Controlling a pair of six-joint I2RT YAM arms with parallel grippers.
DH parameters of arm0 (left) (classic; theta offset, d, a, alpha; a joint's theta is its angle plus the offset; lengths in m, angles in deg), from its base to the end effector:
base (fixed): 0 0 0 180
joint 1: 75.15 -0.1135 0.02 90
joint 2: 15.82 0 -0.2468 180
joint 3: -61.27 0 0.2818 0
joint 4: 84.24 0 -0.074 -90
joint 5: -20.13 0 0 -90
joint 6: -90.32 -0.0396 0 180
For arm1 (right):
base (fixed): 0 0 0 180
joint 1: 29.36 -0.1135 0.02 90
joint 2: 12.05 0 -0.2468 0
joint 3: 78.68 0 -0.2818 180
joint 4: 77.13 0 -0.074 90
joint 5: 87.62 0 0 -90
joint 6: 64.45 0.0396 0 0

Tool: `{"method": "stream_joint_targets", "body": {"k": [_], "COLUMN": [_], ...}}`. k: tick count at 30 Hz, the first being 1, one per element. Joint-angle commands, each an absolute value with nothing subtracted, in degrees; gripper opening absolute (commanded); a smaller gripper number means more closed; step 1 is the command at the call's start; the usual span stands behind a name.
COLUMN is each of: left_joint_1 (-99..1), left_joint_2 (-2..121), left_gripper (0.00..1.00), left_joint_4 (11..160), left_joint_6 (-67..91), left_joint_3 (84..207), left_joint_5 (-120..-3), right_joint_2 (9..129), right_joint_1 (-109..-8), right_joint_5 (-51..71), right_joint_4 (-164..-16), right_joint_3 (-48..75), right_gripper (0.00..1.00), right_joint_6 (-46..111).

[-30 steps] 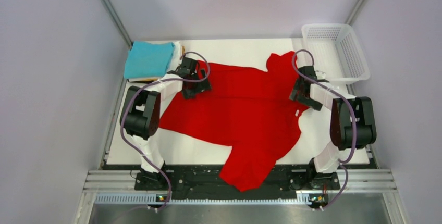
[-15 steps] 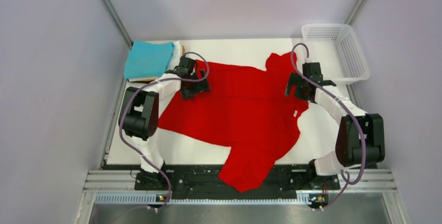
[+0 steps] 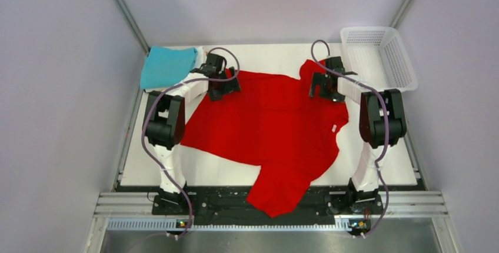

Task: Fold and stack the t-shirts
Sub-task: Flatten out the tshirt

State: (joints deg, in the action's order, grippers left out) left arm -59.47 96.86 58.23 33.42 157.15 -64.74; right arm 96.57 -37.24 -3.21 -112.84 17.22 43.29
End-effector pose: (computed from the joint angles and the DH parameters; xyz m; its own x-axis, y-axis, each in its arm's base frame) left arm 0.4333 -0.1253 0.1676 -0.8296 -0.3320 -0.4488 -0.1596 0.9114 -0.3793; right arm 0.4081 0.0526 0.1320 -0.8459 0.1891 -0.4987 0.1777 0.9815 0.0708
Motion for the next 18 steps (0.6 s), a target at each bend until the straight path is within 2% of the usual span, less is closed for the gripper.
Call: {"method": "stream_joint_targets", "body": {"k": [1, 5, 10, 14, 18], "left_joint_1": [-59.5, -59.4, -56.5, -50.3, -45.2], "left_joint_2": [100.7, 100.3, 93.9, 88.0, 84.8], "left_gripper": [0.99, 0.99, 0.99, 0.99, 0.99], "left_joint_4": [57.3, 57.3, 58.0, 58.0, 56.1], "left_joint_6": [35.4, 38.5, 45.1, 52.2, 57.6], "left_joint_3": [159.5, 156.5, 146.6, 138.8, 136.4], "left_joint_5": [-65.6, -65.5, -66.2, -67.5, -68.5], "right_joint_2": [104.0, 110.0, 114.9, 115.4, 111.7], "right_joint_1": [-37.6, -37.3, -35.7, -34.8, -35.2], "right_joint_5": [-6.2, -8.2, -9.0, -9.9, -6.9], "right_joint_4": [-114.2, -116.8, -119.6, -121.0, -122.7], "right_joint_3": [9.2, 1.4, -7.1, -12.8, -17.6], "right_gripper": [0.99, 0.99, 0.99, 0.99, 0.99], "right_joint_6": [41.8, 39.7, 36.7, 32.2, 29.2]}}
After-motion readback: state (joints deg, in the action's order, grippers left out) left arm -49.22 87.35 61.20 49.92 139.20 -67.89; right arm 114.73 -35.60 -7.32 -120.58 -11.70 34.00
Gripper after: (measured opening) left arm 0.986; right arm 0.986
